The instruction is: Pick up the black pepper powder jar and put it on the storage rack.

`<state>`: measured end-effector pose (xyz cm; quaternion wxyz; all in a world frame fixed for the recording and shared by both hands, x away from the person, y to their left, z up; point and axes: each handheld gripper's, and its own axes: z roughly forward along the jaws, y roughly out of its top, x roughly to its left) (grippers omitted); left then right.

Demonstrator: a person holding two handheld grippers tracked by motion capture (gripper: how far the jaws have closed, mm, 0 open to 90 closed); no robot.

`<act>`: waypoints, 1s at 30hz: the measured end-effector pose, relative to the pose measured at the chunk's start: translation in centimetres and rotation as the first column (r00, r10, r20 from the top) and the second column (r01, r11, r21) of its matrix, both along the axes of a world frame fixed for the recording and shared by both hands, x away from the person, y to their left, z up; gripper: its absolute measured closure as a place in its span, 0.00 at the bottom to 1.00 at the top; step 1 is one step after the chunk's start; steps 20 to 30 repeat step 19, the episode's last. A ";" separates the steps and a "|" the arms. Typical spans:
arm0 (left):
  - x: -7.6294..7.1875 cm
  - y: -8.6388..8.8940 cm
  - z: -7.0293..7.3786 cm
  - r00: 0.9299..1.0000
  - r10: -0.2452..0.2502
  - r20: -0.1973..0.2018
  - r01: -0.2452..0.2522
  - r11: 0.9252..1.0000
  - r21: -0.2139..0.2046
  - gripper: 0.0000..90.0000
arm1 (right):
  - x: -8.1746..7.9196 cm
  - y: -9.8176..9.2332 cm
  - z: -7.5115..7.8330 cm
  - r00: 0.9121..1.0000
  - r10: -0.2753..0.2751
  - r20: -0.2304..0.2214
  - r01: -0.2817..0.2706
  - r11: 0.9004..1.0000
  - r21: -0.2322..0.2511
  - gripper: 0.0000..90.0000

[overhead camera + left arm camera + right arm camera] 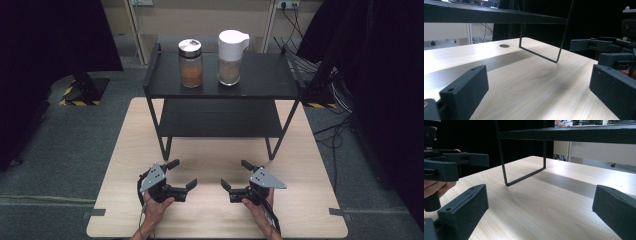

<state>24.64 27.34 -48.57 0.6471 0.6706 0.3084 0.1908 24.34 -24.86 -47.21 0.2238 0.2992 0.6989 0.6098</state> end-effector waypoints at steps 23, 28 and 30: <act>0.0 0.0 0.0 1.000 0.002 0.000 -0.002 1.000 -0.001 0.02 | 0.0 -0.1 0.1 1.000 -0.004 0.004 0.004 1.000 0.003 0.01; 0.0 0.0 0.0 1.000 0.002 0.000 -0.002 1.000 -0.001 0.02 | 0.0 -0.1 0.1 1.000 -0.004 0.004 0.004 1.000 0.003 0.01; 0.0 0.0 0.0 1.000 0.002 0.000 -0.002 1.000 -0.001 0.02 | 0.0 -0.1 0.1 1.000 -0.004 0.004 0.004 1.000 0.003 0.01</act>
